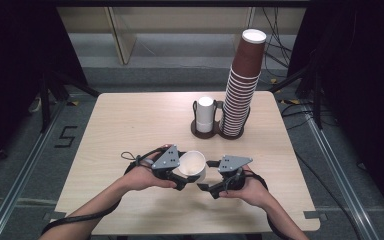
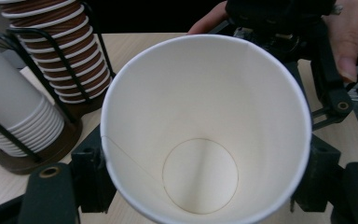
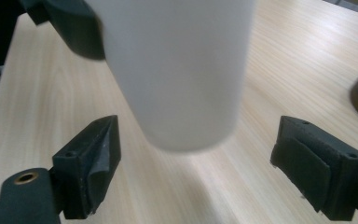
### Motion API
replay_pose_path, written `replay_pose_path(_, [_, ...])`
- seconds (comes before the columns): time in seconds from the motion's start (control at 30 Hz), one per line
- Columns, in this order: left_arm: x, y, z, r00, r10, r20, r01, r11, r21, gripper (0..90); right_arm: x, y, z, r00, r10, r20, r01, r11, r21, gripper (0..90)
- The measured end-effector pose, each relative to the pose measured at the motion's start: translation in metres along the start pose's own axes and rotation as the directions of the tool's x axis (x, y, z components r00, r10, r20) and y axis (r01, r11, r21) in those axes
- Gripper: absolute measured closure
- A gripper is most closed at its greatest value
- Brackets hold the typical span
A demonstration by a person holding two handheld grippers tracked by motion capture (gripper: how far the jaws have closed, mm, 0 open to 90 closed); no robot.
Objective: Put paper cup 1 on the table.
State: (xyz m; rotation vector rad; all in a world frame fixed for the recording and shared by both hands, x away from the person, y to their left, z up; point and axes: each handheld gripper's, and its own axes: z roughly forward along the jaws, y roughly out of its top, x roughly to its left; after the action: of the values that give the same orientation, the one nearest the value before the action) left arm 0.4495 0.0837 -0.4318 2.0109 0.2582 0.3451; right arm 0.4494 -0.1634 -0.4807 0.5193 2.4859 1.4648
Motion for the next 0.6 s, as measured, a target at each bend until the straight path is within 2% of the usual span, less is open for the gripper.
replay_pose_path(0.03, [0.001, -0.001, -0.002, 0.9998, -0.001, -0.021, 0.001, 1.0, 0.007, 24.7, 0.002, -0.001, -0.001, 0.9996, 0.027, 0.012, -0.027, 1.0, 0.008, 15.5])
replay_pose_path(0.07, [0.001, -0.001, -0.003, 0.9992, -0.011, -0.038, 0.012, 0.9999, 0.011, 24.6, 0.001, -0.002, -0.003, 0.9995, 0.017, 0.025, -0.018, 1.0, 0.007, 15.4])
replay_pose_path(0.1, [0.001, -0.001, -0.003, 0.9992, -0.011, -0.038, 0.012, 0.9999, 0.011, 24.6, 0.0, -0.004, -0.005, 0.9988, 0.006, 0.048, -0.006, 1.0, 0.0, 15.4])
replay_pose_path(0.13, [0.002, -0.002, -0.004, 0.998, -0.025, -0.058, 0.026, 0.9995, 0.016, 24.6, 0.0, -0.004, -0.005, 0.9988, 0.006, 0.048, -0.006, 1.0, 0.0, 15.4])
replay_pose_path(0.17, [0.004, -0.004, -0.006, 0.994, -0.048, -0.098, 0.051, 0.9984, 0.025, 24.7, -0.001, -0.008, -0.009, 0.9969, 0.016, 0.077, -0.016, 1.0, 0.008, 15.3])
replay_pose_path(0.2, [0.005, -0.005, -0.007, 0.9908, -0.058, -0.122, 0.062, 0.9976, 0.03, 24.7, 0.0, -0.011, -0.011, 0.995, 0.053, 0.084, -0.053, 0.999, 0.004, 15.3])
replay_pose_path(0.23, [0.006, -0.006, -0.007, 0.9886, -0.064, -0.136, 0.069, 0.9969, 0.037, 24.8, -0.001, -0.014, -0.013, 0.992, 0.065, 0.108, -0.065, 0.998, -0.004, 15.3])
replay_pose_path(0.27, [0.006, -0.006, -0.007, 0.9886, -0.064, -0.136, 0.069, 0.9969, 0.037, 24.8, -0.003, -0.015, -0.014, 0.9916, 0.042, 0.122, -0.042, 0.999, -0.005, 15.3])
replay_pose_path(0.3, [0.008, -0.008, -0.008, 0.978, -0.103, -0.182, 0.112, 0.9929, 0.041, 24.8, -0.004, -0.017, -0.015, 0.988, 0.054, 0.145, -0.051, 0.998, -0.019, 15.4])
replay_pose_path(0.37, [0.011, -0.01, -0.008, 0.9687, -0.114, -0.221, 0.128, 0.9905, 0.05, 24.9, -0.005, -0.018, -0.019, 0.9805, 0.089, 0.175, -0.088, 0.996, -0.012, 15.4])
replay_pose_path(0.4, [0.012, -0.011, -0.008, 0.9624, -0.121, -0.243, 0.138, 0.9888, 0.056, 24.8, -0.008, -0.018, -0.021, 0.9781, 0.075, 0.194, -0.073, 0.997, -0.02, 15.4])
replay_pose_path(0.43, [0.012, -0.011, -0.008, 0.9624, -0.121, -0.243, 0.138, 0.9888, 0.056, 24.9, -0.008, -0.018, -0.021, 0.9781, 0.075, 0.194, -0.073, 0.997, -0.02, 15.4])
replay_pose_path(0.47, [0.014, -0.012, -0.008, 0.9519, -0.138, -0.274, 0.16, 0.9853, 0.06, 24.9, -0.009, -0.018, -0.024, 0.9733, 0.076, 0.216, -0.073, 0.997, -0.023, 15.5])
replay_pose_path(0.5, [0.015, -0.012, -0.008, 0.9487, -0.14, -0.283, 0.164, 0.9846, 0.061, 24.9, -0.009, -0.018, -0.024, 0.9718, 0.079, 0.222, -0.074, 0.997, -0.03, 15.5])
replay_pose_path(0.53, [0.016, -0.012, -0.009, 0.9419, -0.139, -0.306, 0.167, 0.9839, 0.064, 24.9, -0.009, -0.018, -0.026, 0.9702, 0.091, 0.225, -0.086, 0.996, -0.03, 15.5])
replay_pose_path(0.57, [0.016, -0.012, -0.009, 0.938, -0.138, -0.318, 0.167, 0.9836, 0.068, 24.9, -0.009, -0.018, -0.026, 0.9694, 0.098, 0.225, -0.092, 0.995, -0.037, 15.5])
replay_pose_path(0.6, [0.016, -0.012, -0.009, 0.938, -0.138, -0.318, 0.167, 0.9836, 0.068, 24.9, -0.009, -0.018, -0.026, 0.9694, 0.098, 0.225, -0.092, 0.995, -0.037, 15.5])
